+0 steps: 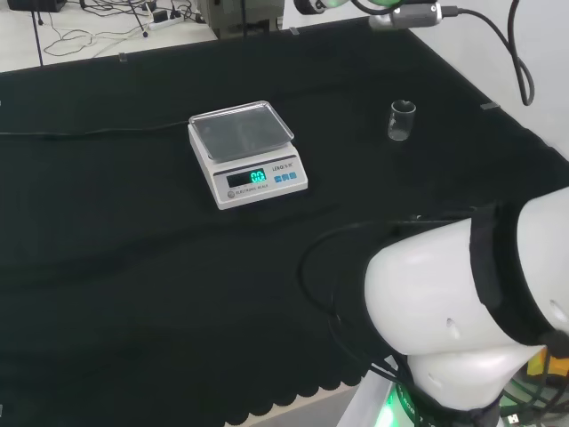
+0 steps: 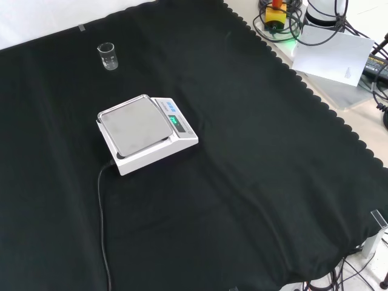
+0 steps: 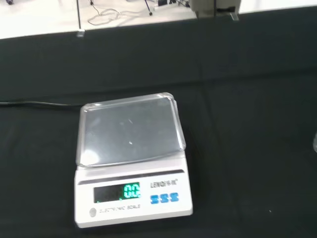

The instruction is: Pick up the beaker.

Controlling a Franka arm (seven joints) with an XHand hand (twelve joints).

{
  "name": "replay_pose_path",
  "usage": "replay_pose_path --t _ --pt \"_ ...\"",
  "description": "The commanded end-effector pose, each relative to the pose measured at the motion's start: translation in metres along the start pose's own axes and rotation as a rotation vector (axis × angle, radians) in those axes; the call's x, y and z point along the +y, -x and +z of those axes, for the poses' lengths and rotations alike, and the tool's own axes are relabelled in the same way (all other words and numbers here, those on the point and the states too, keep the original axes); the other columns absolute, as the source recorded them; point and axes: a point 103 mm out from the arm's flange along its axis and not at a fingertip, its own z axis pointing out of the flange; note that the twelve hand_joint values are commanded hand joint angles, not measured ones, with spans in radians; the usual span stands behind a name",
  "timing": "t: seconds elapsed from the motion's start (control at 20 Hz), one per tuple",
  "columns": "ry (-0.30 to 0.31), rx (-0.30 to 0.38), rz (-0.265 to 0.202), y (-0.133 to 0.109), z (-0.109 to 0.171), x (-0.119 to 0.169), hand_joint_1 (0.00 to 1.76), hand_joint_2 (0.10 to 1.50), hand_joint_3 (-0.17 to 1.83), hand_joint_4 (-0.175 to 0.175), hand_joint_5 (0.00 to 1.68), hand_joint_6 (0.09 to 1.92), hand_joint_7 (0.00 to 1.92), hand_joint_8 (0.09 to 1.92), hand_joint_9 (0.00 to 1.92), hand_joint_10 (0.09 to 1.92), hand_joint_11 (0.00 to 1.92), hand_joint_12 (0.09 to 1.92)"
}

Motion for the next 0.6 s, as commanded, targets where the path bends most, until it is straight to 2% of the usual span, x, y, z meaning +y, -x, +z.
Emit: replay_pose_path --t 0.05,0.6 --pt "-0.028 -0.013 0.031 0.045 0.025 0.036 0.54 0.98 0.06 0.009 0.55 0.17 0.44 0.60 0.53 0.68 0.06 1.46" --pt "-0.121 -0.030 0.033 0.085 0.069 0.097 0.55 0.98 0.07 0.008 0.55 0.19 0.43 0.60 0.52 0.68 0.05 1.46"
